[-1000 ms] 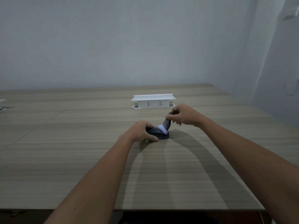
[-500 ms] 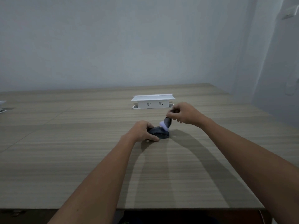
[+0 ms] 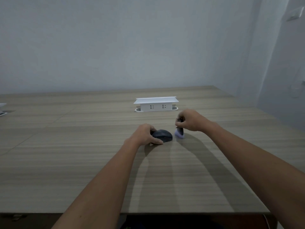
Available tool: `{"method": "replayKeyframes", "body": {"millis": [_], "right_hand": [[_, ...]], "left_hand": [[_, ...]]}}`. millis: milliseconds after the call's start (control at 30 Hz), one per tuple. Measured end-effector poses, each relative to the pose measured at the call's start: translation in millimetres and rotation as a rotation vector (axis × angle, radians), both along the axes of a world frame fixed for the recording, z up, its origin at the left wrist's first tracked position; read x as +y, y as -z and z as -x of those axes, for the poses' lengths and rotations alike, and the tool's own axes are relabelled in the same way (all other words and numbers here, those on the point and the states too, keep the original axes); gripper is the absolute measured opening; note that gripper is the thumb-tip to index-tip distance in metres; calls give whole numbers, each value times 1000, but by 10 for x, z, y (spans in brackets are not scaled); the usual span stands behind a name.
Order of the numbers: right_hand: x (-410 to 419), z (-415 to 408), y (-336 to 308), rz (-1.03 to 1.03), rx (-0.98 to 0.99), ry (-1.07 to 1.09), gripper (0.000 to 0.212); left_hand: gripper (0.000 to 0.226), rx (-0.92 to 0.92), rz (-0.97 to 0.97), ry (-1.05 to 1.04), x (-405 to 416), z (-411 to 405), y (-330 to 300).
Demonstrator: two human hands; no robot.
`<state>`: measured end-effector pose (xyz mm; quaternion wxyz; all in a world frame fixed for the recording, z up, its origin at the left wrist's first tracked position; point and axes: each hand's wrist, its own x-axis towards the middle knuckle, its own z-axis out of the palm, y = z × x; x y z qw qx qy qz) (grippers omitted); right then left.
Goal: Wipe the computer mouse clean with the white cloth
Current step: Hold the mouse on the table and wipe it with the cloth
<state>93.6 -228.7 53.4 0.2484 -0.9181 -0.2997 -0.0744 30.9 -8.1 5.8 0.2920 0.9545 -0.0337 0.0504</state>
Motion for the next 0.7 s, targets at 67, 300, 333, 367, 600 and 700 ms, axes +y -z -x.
{"method": "replayKeyframes", "body": {"millis": [67, 300, 333, 367, 600, 700], "right_hand": [[4, 16, -26, -71, 39, -12, 17], [60, 67, -58, 69, -38, -23, 15], [69, 56, -56, 36, -29, -14, 16], [82, 68, -53, -25, 6, -28, 17], [79, 82, -54, 42, -59, -16, 14], [87, 102, -49, -86, 16, -44, 17]], "left_hand": [[45, 5, 4, -7, -1, -3, -1], [45, -11, 15, -27, -22, -16, 15], [45, -11, 18, -30, -27, -18, 15], [45, -9, 22, -32, -30, -18, 16], [41, -6, 60, -31, -74, 16, -7], [45, -17, 40, -45, -62, 11, 5]]}}
